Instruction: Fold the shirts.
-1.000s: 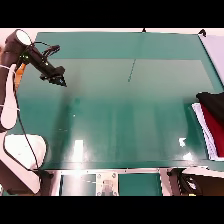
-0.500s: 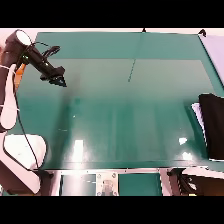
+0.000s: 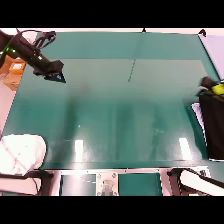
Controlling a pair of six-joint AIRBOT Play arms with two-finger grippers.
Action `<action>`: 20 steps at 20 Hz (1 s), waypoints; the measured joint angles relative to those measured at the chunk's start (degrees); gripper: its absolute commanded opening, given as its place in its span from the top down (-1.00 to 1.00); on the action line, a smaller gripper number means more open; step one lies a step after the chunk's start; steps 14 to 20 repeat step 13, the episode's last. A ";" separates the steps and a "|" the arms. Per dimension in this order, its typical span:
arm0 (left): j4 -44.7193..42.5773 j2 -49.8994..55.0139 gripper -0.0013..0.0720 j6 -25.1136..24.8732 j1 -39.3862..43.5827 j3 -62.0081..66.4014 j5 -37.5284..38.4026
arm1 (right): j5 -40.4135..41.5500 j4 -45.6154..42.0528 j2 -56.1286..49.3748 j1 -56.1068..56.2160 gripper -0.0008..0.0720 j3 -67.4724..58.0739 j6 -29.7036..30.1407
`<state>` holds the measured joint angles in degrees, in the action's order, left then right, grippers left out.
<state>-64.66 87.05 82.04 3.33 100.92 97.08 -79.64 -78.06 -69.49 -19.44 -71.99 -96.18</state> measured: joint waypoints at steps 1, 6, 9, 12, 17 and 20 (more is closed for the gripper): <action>-0.44 -4.02 0.89 0.24 1.18 -4.63 -1.25 | 1.88 -0.07 2.21 4.28 0.94 4.22 0.24; -2.03 -23.47 0.89 2.21 4.59 -28.79 -9.40 | 11.54 -0.04 11.82 21.97 0.94 23.28 -0.61; -3.43 -30.40 0.89 2.97 5.16 -37.75 -11.72 | 14.34 0.37 13.94 27.80 0.94 27.43 -0.90; -4.11 -33.00 0.89 3.26 5.40 -41.35 -11.80 | 15.54 0.63 14.78 30.47 0.94 29.07 -0.92; -4.33 -33.42 0.89 3.41 5.49 -42.01 -11.80 | 15.76 0.74 14.91 30.91 0.94 29.35 -0.92; -4.33 -33.42 0.89 3.41 5.49 -42.01 -11.80 | 15.76 0.74 14.91 30.91 0.94 29.35 -0.92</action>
